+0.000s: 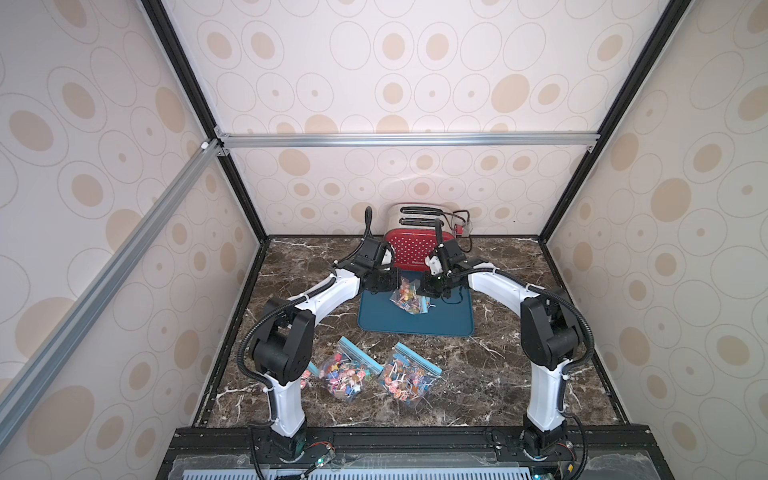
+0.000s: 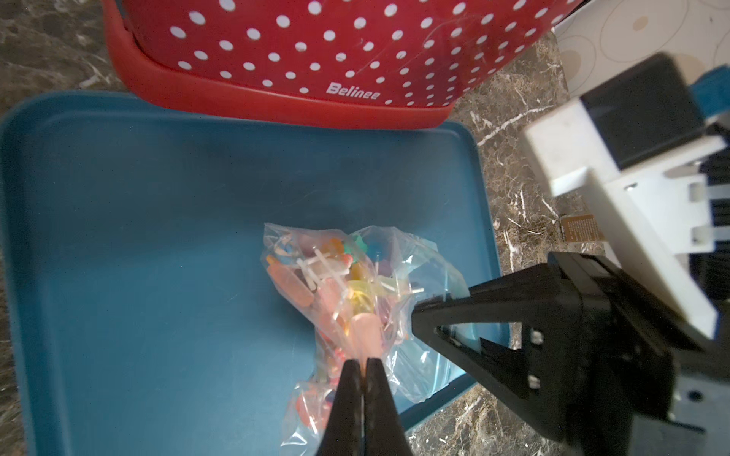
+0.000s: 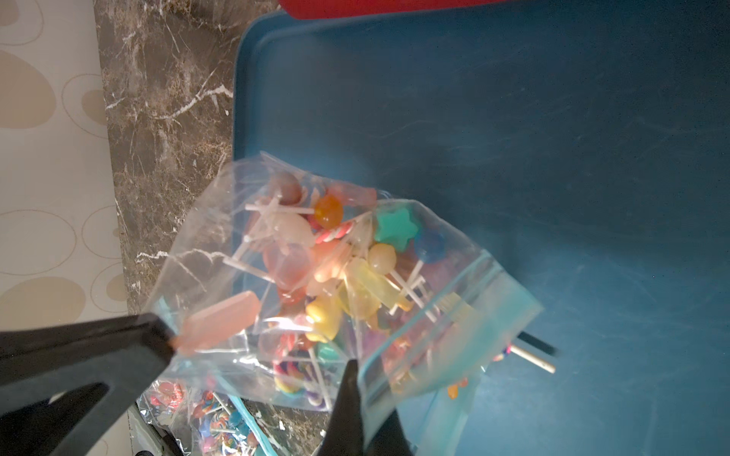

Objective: Pour candies out of the ziploc bag
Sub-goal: 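Pour the candies out of the ziploc bag onto the tray.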

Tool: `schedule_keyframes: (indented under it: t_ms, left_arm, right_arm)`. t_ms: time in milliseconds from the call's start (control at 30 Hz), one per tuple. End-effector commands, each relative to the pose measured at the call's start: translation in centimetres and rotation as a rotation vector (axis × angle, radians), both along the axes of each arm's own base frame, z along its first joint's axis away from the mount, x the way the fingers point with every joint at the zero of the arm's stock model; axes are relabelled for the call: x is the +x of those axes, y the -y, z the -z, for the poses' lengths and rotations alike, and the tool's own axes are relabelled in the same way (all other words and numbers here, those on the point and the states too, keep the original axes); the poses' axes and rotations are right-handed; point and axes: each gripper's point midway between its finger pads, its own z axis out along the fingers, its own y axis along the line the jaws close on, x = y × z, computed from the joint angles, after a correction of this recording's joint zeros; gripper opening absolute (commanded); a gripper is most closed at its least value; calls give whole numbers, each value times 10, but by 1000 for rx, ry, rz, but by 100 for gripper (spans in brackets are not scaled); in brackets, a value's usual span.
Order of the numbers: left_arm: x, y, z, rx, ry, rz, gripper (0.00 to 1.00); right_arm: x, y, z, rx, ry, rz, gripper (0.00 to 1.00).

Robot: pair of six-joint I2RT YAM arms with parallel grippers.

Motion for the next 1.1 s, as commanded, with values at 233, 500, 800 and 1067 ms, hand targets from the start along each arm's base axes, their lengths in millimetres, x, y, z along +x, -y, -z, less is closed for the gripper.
schedule_keyframes:
  t_ms: [233,500,800,1067]
  left_arm:
    - [-3,7,14,-11,-18,34,22]
    - [-10,-9,40,79,-63,9,43]
    - [-10,-7,69,101,-119,20,48]
    - [-7,-13,73,142,-111,4,47]
  right_arm:
    - [4,-6,-14,33,25,-1,0]
    - [3,-8,-16,45,24,-4,0]
    - [1,-8,-14,45,18,-7,0]
    - [0,-8,-15,45,19,-11,0]
